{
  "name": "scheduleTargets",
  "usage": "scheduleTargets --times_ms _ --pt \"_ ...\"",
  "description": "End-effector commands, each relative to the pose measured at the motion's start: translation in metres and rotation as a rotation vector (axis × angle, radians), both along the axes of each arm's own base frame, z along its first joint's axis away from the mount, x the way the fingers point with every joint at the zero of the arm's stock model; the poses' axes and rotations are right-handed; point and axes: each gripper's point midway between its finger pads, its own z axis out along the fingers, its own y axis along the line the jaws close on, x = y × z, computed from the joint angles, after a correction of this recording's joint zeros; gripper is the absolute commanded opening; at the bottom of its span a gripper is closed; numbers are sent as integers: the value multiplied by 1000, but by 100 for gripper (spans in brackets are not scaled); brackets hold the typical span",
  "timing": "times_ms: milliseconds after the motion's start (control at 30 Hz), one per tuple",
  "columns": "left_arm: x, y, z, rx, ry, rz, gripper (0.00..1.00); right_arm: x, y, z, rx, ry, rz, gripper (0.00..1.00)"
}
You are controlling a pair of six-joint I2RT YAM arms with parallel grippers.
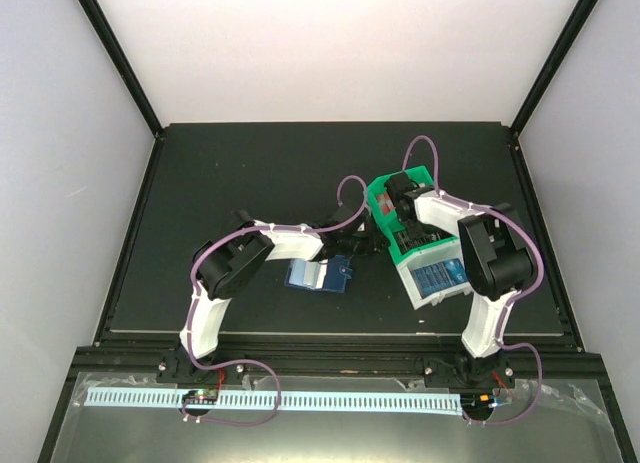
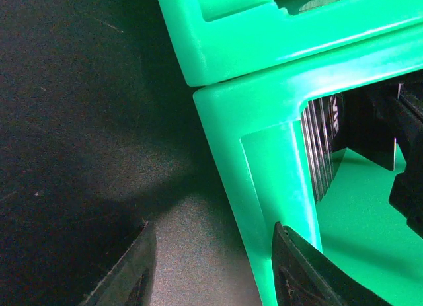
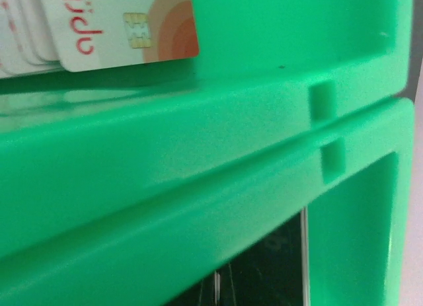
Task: Put the credit cards into the card holder
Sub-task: Pick up the credit card from the storage box.
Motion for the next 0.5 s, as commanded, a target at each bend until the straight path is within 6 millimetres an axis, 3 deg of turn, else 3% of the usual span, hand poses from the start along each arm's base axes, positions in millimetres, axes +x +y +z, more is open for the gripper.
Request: scheduleTargets --times_ms 0,233,467 --pt "-15 24 -36 132 57 -24 51 10 3 19 40 -76 -15 1" --pt "-10 6 25 12 -80 -121 62 9 19 76 210 -205 1 1" --pt "-13 1 83 -68 -181 -176 69 -12 33 103 405 -247 27 1"
